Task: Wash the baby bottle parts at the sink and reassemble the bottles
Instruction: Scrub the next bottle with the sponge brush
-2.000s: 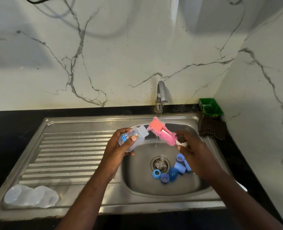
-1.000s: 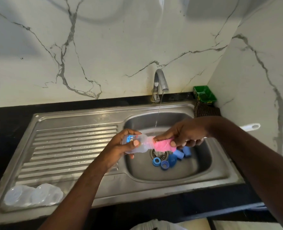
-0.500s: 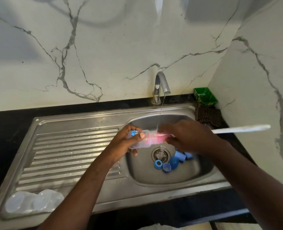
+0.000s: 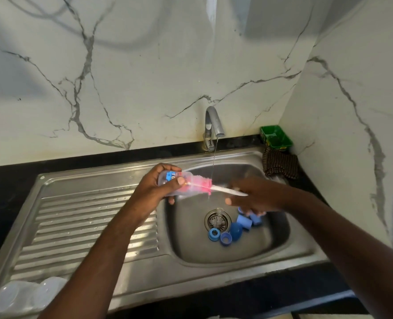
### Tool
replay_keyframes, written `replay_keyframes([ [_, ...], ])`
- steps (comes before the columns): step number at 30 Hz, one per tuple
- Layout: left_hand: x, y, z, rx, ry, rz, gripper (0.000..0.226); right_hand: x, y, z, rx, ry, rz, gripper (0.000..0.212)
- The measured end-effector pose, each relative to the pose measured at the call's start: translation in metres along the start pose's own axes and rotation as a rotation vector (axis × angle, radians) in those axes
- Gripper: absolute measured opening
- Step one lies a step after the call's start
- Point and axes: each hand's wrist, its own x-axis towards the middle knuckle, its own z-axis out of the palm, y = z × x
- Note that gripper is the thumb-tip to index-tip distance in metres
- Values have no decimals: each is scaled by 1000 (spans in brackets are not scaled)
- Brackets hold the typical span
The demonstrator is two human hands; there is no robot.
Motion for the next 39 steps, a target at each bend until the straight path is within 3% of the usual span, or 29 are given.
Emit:
replay_keyframes([
  [5,-1,3,-13,-30,27,0,51,-18,40,-17,199,-48,78,45],
  [11,11,-6,17,-45,-16,-33,62,-18,31,-5,242,54,-13,41],
  [17,16,11,24,-84,-102,2,50,-30,31,5,500,36,-40,38],
  [20,13,18,18,-130,-115,78,52,-40,35,7,588,-69,-88,31],
  [24,12,24,17,-195,-85,103,70,-51,47,2,813,-424,-57,33],
  [28,14,22,25,-245,-80,101,79,-51,61,5,1001,-347,-123,36],
  [30,16,20,28,-253,-70,90,75,-52,58,7,918,-196,-134,34],
  [32,17,21,28,-211,-31,74,62,-50,51,7,674,13,-182,26],
  [37,24,26,23,-134,114,36,52,-47,43,-10,-316,588,-437,32],
  [39,26,29,22,-162,183,44,56,-43,36,-17,-511,744,-467,34],
])
